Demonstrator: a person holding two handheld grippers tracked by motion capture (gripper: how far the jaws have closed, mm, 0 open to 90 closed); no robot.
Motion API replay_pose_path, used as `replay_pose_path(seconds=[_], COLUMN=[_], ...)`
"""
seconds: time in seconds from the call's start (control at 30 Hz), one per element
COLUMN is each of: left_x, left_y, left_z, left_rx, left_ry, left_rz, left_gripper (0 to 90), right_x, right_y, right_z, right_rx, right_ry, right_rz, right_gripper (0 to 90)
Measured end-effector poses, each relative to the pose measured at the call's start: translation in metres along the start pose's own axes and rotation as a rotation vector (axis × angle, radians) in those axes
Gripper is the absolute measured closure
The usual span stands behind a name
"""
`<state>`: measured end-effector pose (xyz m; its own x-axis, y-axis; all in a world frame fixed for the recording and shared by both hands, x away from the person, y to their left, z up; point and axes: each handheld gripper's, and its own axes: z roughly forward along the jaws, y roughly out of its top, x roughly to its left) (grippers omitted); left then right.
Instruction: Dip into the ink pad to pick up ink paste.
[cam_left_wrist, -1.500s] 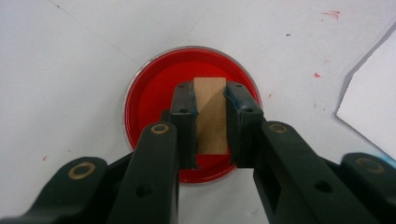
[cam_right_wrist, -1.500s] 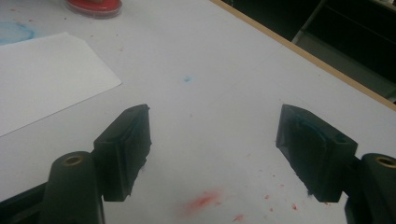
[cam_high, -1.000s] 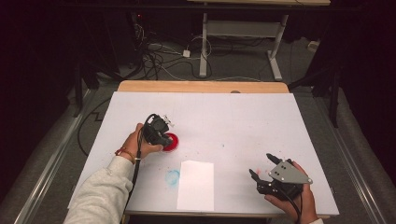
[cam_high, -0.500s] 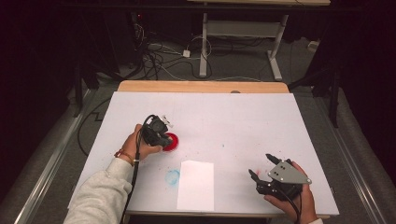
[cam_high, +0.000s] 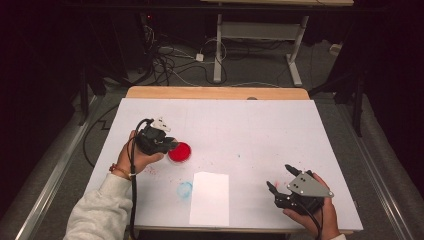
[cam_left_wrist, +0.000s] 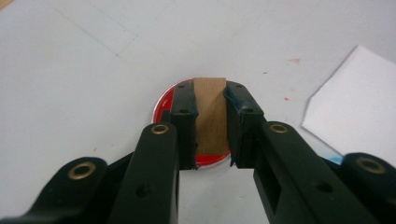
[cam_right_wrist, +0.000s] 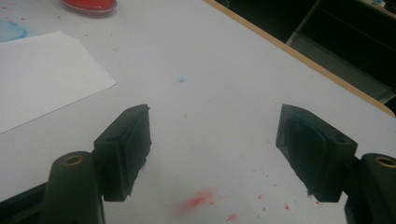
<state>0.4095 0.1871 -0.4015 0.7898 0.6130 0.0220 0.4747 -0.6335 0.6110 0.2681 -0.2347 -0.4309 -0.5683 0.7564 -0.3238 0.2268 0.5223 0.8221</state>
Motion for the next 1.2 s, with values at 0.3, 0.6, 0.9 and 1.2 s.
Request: replay_pose_path(seconds=[0.3,0.6,0.9,1.2], left_x=[-0.010,-0.012,-0.013,-0.013], left_y=[0.004,0.004,0.007,0.009], left_z=[-0.020,-0.027,-0.024,-0.017], left_rx=[-0.035,-0.048,-0.042,-0.030], left_ry=[0.014,0.014,0.022,0.010], left_rz=[0.033,0.042,0.057,0.062], left_gripper=[73.9,73.9,73.9,73.8], right_x=[-0.001,0.000,-0.001,0.000], right_y=[0.000,0.000,0.000,0.000], right_z=[-0.001,-0.001,-0.001,-0.001], right_rx=[-0.006,-0.005,-0.006,-0.005], right_ry=[0.003,0.004,0.005,0.005], right_rz=[-0.001,-0.002,-0.004,-0.004], right_gripper=[26.7,26.8,26.8,26.8])
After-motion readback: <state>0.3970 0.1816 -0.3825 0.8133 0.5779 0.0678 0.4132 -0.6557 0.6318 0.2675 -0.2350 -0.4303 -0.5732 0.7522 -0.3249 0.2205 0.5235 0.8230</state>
